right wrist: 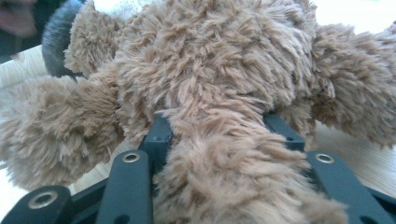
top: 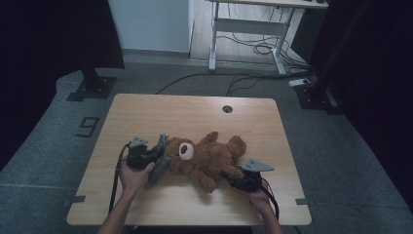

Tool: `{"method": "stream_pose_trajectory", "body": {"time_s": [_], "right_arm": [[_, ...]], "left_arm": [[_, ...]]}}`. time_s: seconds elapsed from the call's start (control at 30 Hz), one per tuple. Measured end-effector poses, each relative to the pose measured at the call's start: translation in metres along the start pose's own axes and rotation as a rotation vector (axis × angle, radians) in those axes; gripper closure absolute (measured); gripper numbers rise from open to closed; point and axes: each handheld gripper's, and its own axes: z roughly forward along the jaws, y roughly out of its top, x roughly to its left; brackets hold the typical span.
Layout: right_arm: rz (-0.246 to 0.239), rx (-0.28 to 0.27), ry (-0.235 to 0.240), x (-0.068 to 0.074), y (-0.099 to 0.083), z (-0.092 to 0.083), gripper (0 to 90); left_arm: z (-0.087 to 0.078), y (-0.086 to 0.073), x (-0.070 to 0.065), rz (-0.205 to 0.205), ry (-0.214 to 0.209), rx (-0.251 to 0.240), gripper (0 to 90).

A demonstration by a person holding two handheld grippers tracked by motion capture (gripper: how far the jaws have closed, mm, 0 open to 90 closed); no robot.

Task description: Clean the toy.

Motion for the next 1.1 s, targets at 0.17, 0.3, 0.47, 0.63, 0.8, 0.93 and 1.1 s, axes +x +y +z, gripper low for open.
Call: {"method": "stream_pose_trajectory", "body": {"time_s": [0.17, 0.3, 0.47, 0.63, 0.8, 0.93, 1.1], "right_arm": [[0.001, -0.001, 0.0, 0.0, 0.0, 0.0, 53.5], [0.003, -0.001, 0.001, 0.0, 0.0, 0.0, 53.4], [0.004, -0.003, 0.004, -0.001, 0.0, 0.0, 53.4], [0.003, 0.0, 0.0, 0.0, -0.001, 0.0, 53.4], [0.001, -0.003, 0.004, 0.0, -0.001, 0.002, 53.5], [-0.002, 0.01, -0.002, 0.002, -0.002, 0.004, 53.5], [0.014, 0.008, -0.002, 0.001, -0.002, 0.004, 53.6]], "left_arm": [[-0.011, 0.036, -0.037, 0.092, -0.082, -0.066, 78.0], [0.009, 0.054, -0.076, 0.164, -0.144, -0.04, 77.9], [0.056, 0.06, -0.123, 0.292, -0.127, 0.073, 77.3], [0.083, 0.048, -0.113, 0.246, -0.087, 0.16, 77.3], [0.06, 0.049, -0.075, 0.137, -0.091, 0.083, 76.0], [0.042, 0.052, -0.047, 0.075, -0.032, 0.044, 76.9], [0.036, 0.033, -0.012, 0.019, 0.018, 0.093, 78.6]]}}
